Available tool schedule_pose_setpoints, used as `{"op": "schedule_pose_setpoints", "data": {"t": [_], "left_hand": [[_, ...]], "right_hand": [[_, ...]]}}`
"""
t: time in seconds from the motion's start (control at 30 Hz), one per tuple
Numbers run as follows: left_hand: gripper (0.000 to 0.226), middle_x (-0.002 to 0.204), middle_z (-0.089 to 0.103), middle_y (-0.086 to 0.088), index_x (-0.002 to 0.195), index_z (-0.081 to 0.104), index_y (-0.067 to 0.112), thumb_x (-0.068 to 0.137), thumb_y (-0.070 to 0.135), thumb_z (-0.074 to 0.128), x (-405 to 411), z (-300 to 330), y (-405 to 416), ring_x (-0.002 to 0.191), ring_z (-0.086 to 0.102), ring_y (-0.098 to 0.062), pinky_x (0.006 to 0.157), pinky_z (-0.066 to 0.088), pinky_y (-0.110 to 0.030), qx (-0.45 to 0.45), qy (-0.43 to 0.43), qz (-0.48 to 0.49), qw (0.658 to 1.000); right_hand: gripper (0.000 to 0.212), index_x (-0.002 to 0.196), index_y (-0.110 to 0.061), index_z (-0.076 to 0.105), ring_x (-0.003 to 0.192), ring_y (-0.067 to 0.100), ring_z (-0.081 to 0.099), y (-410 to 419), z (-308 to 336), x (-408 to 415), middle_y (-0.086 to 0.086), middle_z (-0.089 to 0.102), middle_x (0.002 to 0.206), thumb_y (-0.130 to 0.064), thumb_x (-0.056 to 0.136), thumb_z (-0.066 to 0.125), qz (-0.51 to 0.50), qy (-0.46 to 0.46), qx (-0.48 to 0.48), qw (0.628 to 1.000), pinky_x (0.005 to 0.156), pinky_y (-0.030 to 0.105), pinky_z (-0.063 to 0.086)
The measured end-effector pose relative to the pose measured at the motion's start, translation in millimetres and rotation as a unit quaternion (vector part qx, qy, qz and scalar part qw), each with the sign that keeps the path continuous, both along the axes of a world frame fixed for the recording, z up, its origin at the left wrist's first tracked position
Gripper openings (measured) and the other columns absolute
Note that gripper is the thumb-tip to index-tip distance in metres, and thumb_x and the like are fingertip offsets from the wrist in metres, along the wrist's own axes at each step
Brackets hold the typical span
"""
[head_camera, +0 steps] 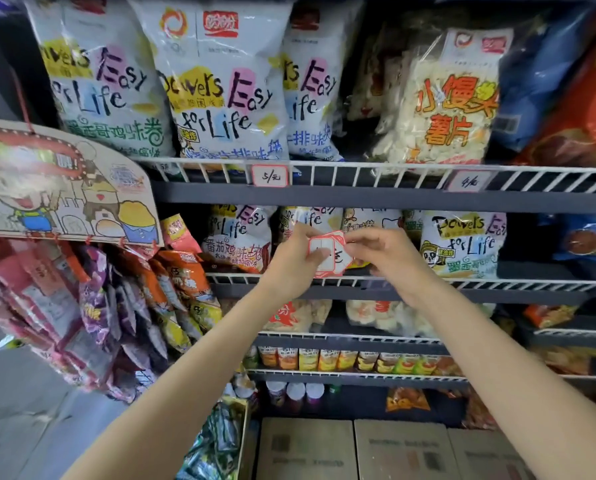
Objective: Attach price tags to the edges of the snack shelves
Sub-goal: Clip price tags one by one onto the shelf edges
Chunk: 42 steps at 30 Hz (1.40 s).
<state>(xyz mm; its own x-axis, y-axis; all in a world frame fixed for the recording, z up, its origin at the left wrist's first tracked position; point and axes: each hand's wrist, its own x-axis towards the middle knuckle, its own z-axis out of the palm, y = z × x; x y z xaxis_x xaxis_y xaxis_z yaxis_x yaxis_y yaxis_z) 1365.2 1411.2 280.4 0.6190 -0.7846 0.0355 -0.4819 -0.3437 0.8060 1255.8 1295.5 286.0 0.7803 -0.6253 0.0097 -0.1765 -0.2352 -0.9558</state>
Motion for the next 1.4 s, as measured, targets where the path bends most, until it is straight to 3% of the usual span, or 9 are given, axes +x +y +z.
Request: {"op": "schedule_pose_setpoints", "data": {"t": [0.2,0.37,0.57,0.73,0.9,1.07,1.17,1.27,1.4], "left_hand": [[0.036,0.116,0.058,-0.016,0.13,0.042,0.006,0.096,0.016,0.048,-30.1,-27.6,-27.5,0.101,0.057,-0.032,0.068,0.036,-0.028,0.039,0.032,-0.003,0.999],[0.039,0.124,0.056,-0.019,0.133,0.044,0.008,0.096,0.016,0.049,-49.5,-50.9,-47.8,0.115,0.052,-0.033,0.085,0.04,-0.03,0.066,0.038,0.013,0.997],[0.038,0.124,0.058,-0.015,0.133,0.045,0.007,0.097,0.018,0.047,-68.0,-70.2,-60.4,0.112,0.055,-0.03,0.079,0.038,-0.026,0.074,0.04,0.051,0.995],[0.039,0.122,0.06,-0.019,0.134,0.046,0.009,0.096,0.017,0.048,-68.9,-84.3,-66.7,0.111,0.056,-0.037,0.088,0.045,-0.035,0.125,0.053,0.069,0.988],[0.045,0.121,0.059,-0.027,0.14,0.04,0.009,0.096,0.015,0.048,-74.8,-83.2,-74.6,0.109,0.055,-0.043,0.085,0.047,-0.04,0.145,0.082,0.056,0.985],[0.049,0.113,0.063,-0.023,0.143,0.035,0.011,0.096,0.016,0.049,-76.8,-84.8,-80.8,0.066,0.054,-0.019,0.07,0.045,-0.031,0.133,0.097,0.051,0.985],[0.05,0.13,0.055,-0.022,0.142,0.036,0.009,0.095,0.015,0.051,-75.7,-85.6,-81.1,0.108,0.059,-0.033,0.096,0.045,-0.035,0.128,0.11,0.056,0.984],[0.051,0.133,0.054,-0.02,0.142,0.036,0.007,0.094,0.015,0.052,-74.2,-84.9,-81.2,0.118,0.054,-0.033,0.103,0.042,-0.042,0.124,0.117,0.054,0.984],[0.049,0.127,0.052,-0.029,0.141,0.038,0.008,0.095,0.015,0.051,-73.2,-81.6,-76.6,0.081,0.062,-0.024,0.077,0.048,-0.029,0.149,0.073,0.039,0.985]], "right_hand": [[0.013,0.092,-0.013,0.069,0.054,0.001,0.053,-31.3,-33.8,-22.4,0.003,0.068,0.082,-0.005,0.083,0.067,-0.021,0.055,0.053,0.997,0.042,0.013,0.034],[0.015,0.091,0.002,0.067,0.053,-0.002,0.059,-53.0,-55.9,-39.1,0.003,0.066,0.072,0.003,0.076,0.071,-0.016,0.049,0.094,0.994,0.046,0.011,0.043],[0.012,0.087,-0.008,0.07,0.077,0.013,0.063,-69.8,-74.1,-48.3,0.001,0.068,0.08,-0.002,0.076,0.073,-0.01,0.042,0.036,0.998,0.072,0.021,0.051],[0.01,0.093,-0.013,0.069,0.058,-0.003,0.053,-90.5,-80.6,-51.0,-0.01,0.06,0.074,-0.008,0.088,0.062,-0.051,0.035,-0.079,0.995,0.052,0.009,0.043],[0.011,0.096,-0.007,0.067,0.071,0.013,0.057,-99.8,-88.7,-49.2,0.0,0.063,0.082,-0.005,0.089,0.059,-0.041,0.051,-0.209,0.976,0.072,0.024,0.048],[0.009,0.09,-0.009,0.067,0.075,0.011,0.057,-102.9,-93.2,-48.7,0.0,0.064,0.079,-0.006,0.089,0.059,-0.028,0.055,-0.286,0.956,0.066,0.005,0.033],[0.008,0.087,-0.009,0.066,0.072,0.014,0.059,-103.3,-97.5,-47.7,0.003,0.066,0.079,-0.006,0.088,0.059,-0.016,0.048,-0.311,0.949,0.069,0.017,0.04],[0.008,0.087,-0.007,0.065,0.073,0.018,0.059,-104.0,-101.8,-47.1,0.007,0.065,0.082,-0.005,0.089,0.058,-0.003,0.035,-0.335,0.942,0.071,0.029,0.048],[0.008,0.09,-0.005,0.065,0.073,0.02,0.058,-103.1,-105.6,-46.3,0.009,0.061,0.086,-0.005,0.09,0.057,0.01,0.029,-0.367,0.93,0.07,0.032,0.048]]}}
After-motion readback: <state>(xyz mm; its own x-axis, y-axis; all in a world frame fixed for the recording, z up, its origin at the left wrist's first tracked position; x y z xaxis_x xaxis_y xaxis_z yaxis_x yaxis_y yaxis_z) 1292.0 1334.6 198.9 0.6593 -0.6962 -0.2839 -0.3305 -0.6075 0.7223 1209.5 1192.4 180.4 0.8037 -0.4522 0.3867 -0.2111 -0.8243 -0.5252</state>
